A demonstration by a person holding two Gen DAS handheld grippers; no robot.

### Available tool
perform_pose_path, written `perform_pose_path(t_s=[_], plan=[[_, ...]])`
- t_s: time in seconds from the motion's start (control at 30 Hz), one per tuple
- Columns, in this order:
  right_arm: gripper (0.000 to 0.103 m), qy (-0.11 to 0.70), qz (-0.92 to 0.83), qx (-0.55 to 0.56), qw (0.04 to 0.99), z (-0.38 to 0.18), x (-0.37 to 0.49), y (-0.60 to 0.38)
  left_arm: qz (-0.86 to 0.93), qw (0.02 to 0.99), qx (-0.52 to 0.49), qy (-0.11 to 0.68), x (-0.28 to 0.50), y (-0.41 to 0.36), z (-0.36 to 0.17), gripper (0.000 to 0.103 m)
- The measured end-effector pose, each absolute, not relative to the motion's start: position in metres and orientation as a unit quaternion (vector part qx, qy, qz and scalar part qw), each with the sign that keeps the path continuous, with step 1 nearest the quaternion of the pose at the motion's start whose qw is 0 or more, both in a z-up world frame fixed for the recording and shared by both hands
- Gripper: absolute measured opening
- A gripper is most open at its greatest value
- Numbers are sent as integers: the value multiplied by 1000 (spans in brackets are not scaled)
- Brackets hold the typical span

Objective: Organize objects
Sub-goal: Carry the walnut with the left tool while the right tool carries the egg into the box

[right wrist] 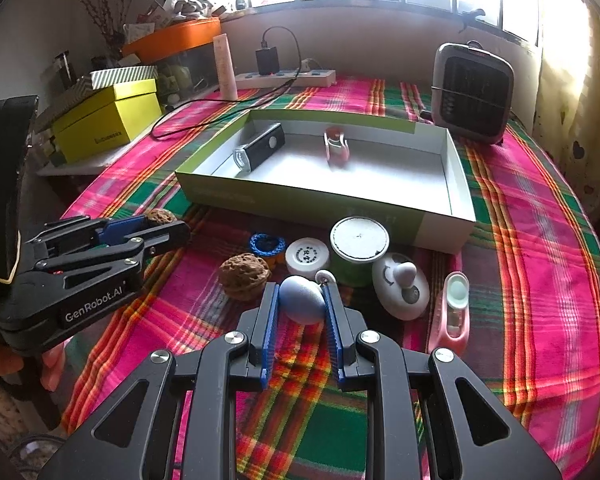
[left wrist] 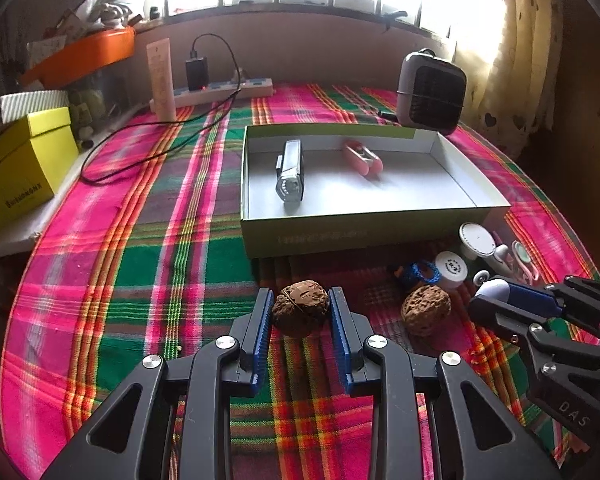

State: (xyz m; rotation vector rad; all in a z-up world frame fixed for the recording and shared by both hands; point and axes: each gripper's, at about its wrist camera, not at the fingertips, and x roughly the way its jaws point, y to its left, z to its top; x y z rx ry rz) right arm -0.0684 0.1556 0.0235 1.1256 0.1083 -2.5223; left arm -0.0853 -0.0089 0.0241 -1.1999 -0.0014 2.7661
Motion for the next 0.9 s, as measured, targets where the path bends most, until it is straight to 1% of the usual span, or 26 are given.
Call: perform_pose_path(t_s=[0.4,0.9], plan=[[23,38,-900,389,194,31,-69,156,925,61,-376,15,-77,-3,36,26],[23,38,-904,376,199,40,-77,154,927,63,-369,16,-83,0,42,26]])
